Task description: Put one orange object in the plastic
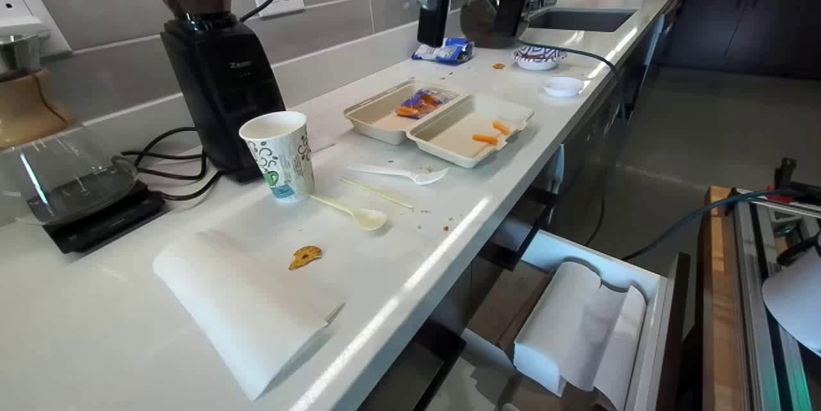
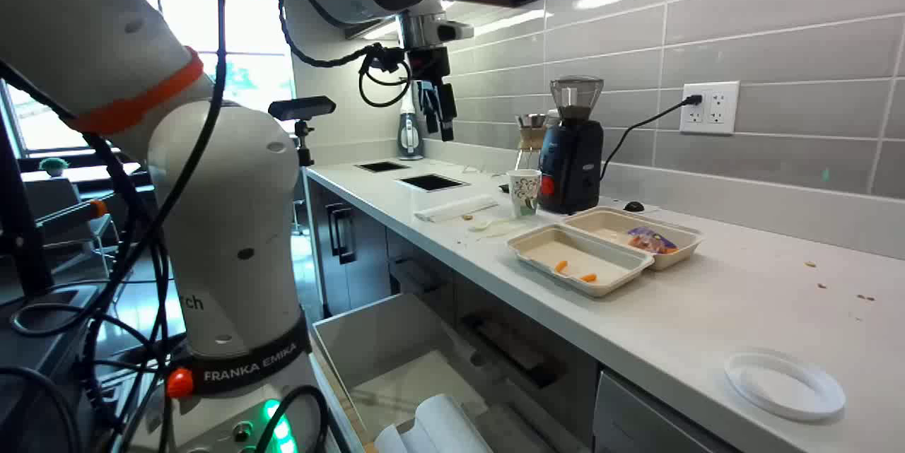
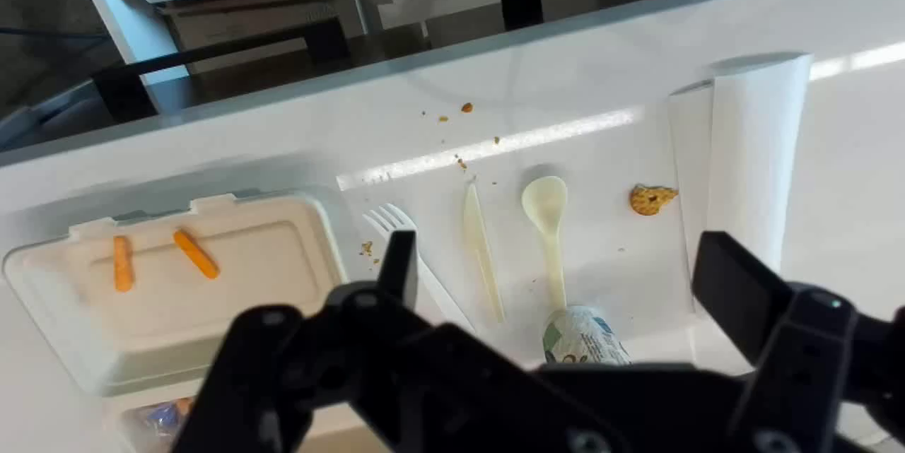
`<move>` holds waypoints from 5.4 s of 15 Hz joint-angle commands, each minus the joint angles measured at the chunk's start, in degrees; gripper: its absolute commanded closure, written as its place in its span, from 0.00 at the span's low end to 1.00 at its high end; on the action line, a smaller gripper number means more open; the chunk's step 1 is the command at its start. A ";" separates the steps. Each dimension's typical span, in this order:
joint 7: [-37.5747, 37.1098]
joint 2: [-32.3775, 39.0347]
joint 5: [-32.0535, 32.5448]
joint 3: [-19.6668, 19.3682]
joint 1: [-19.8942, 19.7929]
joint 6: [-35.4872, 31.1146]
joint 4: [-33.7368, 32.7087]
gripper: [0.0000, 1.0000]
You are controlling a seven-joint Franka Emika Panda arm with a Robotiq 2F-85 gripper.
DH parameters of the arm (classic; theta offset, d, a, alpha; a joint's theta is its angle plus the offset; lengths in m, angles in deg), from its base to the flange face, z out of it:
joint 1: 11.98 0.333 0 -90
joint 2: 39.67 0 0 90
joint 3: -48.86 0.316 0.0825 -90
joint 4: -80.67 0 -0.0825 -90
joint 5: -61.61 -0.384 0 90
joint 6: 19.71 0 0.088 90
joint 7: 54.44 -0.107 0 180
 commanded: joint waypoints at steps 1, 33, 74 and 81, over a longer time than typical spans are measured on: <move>-0.26 0.09 0.37 -0.46 0.48 0.11 -0.10 0.00; 20.08 0.99 -3.41 -13.47 0.73 -2.28 7.52 0.00; 30.65 12.20 16.83 -16.68 -4.96 -25.16 10.16 0.00; 38.24 15.11 15.12 -19.13 -3.25 -24.45 9.78 0.00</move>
